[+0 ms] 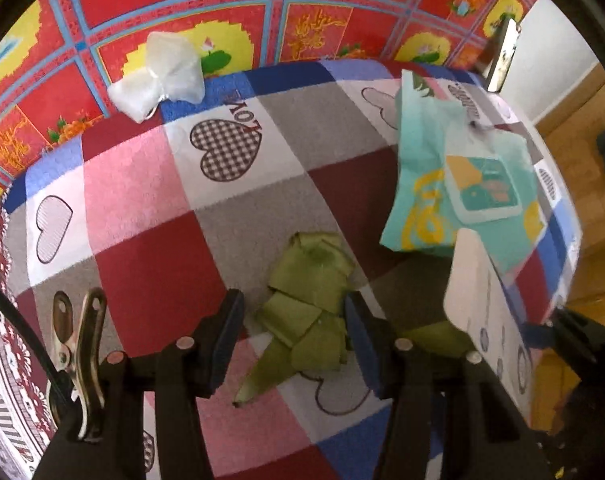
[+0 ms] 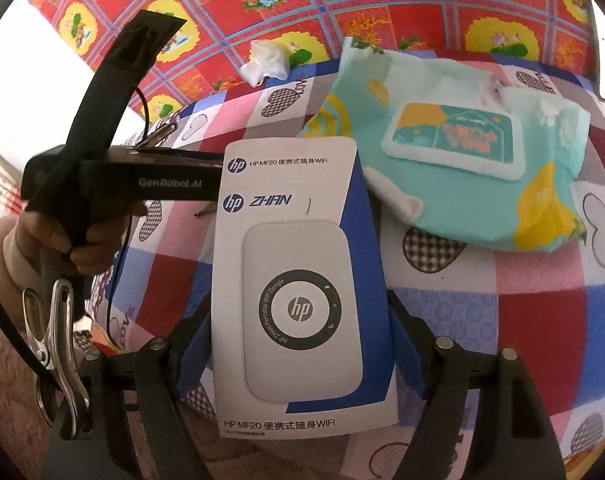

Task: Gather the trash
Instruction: 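Lower the left gripper onto the green cloth and close it, then lift the green cloth with the left gripper while the right gripper holds the HP box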

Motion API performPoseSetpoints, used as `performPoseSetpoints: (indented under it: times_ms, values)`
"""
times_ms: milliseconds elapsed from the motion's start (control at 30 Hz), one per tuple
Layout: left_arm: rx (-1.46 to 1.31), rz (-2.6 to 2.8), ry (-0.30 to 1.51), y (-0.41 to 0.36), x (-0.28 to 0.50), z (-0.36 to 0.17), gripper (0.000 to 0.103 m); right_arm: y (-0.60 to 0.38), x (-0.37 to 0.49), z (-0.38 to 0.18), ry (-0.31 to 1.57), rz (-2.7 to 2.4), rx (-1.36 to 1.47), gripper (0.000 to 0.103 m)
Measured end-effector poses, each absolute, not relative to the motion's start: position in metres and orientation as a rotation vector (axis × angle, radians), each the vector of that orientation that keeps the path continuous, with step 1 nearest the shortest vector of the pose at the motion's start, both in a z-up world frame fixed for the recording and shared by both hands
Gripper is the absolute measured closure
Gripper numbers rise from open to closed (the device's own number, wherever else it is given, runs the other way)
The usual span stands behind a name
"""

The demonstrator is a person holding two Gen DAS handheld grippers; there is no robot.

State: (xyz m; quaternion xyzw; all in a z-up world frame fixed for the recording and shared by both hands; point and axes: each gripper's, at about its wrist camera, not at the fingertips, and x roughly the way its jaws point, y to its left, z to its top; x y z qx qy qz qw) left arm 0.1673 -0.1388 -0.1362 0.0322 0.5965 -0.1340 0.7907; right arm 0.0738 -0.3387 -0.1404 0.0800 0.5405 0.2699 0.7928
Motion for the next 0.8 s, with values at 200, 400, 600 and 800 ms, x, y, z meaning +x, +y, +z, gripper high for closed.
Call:
performPoseSetpoints:
  times_ms: [200, 400, 600, 800]
  values:
    - [0.094, -0.266, 1.226, -0.15, 0.163, -0.138, 0.07, -0.341, 0.07, -0.141, 1.155, 0.587, 0.2, 0.025]
    - [-0.042, -0.219, 1.223, -0.131, 0.167, -0.133, 0.09, -0.336, 0.071, -0.137, 1.129, 0.606, 0.2, 0.025]
    - [-0.134, -0.125, 1.152, -0.085, 0.158, -0.1, 0.091, -0.315, 0.074, -0.13, 1.096, 0.687, 0.171, 0.025]
    - [-0.196, -0.02, 1.112, -0.043, 0.14, -0.078, 0.091, -0.29, 0.078, -0.126, 1.073, 0.741, 0.164, 0.025]
